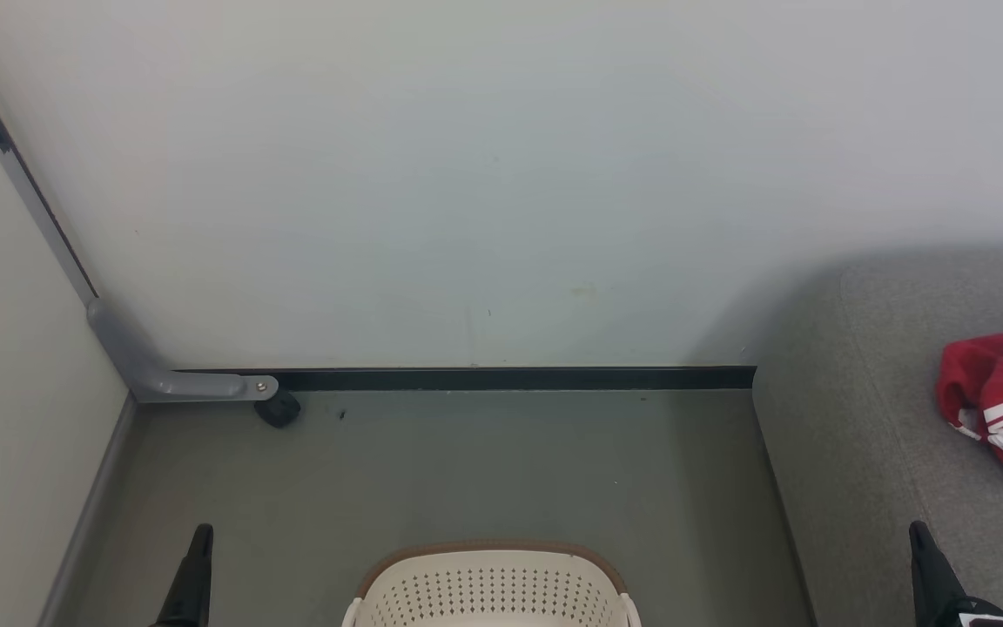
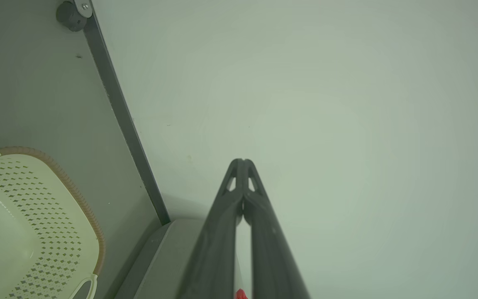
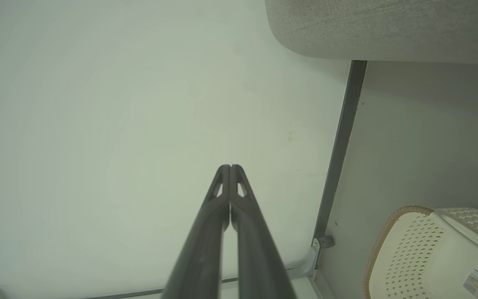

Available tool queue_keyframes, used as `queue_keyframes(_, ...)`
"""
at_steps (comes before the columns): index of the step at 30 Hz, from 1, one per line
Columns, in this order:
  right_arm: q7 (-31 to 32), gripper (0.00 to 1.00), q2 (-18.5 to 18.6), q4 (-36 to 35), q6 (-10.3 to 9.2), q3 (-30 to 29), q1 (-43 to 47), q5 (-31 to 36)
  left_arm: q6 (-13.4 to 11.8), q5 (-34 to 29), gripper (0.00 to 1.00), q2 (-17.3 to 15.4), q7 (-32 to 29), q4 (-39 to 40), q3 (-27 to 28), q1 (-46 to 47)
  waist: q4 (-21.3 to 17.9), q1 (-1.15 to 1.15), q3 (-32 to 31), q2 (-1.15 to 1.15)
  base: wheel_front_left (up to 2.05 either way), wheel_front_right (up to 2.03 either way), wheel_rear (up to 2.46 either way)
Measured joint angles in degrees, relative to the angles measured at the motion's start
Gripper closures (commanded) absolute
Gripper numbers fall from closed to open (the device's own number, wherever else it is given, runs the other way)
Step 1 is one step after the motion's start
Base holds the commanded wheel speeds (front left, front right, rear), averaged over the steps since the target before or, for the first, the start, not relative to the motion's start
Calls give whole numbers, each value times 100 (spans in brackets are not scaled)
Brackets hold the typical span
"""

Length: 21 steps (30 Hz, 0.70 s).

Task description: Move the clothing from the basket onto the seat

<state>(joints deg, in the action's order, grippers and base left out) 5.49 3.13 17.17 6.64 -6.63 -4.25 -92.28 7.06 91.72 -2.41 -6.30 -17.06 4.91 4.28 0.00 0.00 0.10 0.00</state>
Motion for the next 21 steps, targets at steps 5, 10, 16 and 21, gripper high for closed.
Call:
queue_keyframes(5,0,100,0,0,0,-1,0,0,0,0,100,0,0,0,0,0,0,0,0,0,0,0,0)
queue_keyframes(10,0,100,0,1,0,-1,-1,0,0,0,100,0,0,-1,0,0,0,0,0,0,0,0,0)
queue_keyframes(16,0,100,-1,1,0,-2,-1,0,0,0,100,0,0,-2,0,0,0,0,0,0,0,0,0)
queue_keyframes(21,0,100,-1,2,0,-3,-1,0,0,0,100,0,0,-2,0,0,0,0,0,0,0,0,0)
